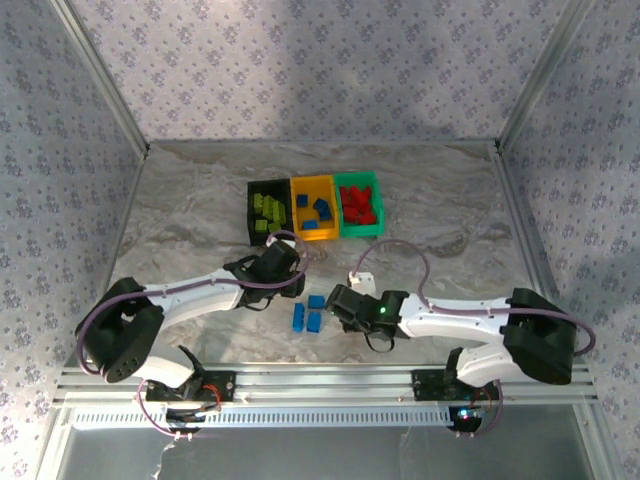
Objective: Sort the legos into containers by color
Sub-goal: Pick up the lego from the bottom-center of the table, then place the lego in the container.
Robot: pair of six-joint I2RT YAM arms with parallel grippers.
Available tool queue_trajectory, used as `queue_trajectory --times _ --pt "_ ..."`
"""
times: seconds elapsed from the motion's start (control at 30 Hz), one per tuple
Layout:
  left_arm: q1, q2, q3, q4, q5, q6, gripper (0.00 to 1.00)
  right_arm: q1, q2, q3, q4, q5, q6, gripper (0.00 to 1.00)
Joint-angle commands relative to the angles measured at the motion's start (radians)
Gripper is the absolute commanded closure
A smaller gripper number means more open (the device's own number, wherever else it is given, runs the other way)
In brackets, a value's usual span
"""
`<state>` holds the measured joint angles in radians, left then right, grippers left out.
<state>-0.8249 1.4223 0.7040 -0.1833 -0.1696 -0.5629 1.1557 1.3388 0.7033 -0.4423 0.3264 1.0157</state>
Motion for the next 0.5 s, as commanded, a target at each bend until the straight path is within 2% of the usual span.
queue_trajectory --times 0.0,0.13,0.3,0.47 --pt "0.004 -0.040 -0.011 -0.017 -0.011 -0.010 0.46 -0.029 -0.038 -0.008 -0.003 0.015 -0.040 0.79" --pt "0.003 -0.052 -0.010 -0.030 -0.005 -0.011 0.46 -0.126 -0.098 0.011 -0.015 -0.008 -0.129 0.79" --pt "0.003 -0.060 -0.012 -0.041 0.000 -0.021 0.46 -0.365 -0.172 0.070 -0.033 -0.150 -0.313 0.78" --pt "0.003 -0.063 -0.022 -0.022 0.025 -0.043 0.46 -0.558 -0.162 0.137 -0.016 -0.254 -0.448 0.77"
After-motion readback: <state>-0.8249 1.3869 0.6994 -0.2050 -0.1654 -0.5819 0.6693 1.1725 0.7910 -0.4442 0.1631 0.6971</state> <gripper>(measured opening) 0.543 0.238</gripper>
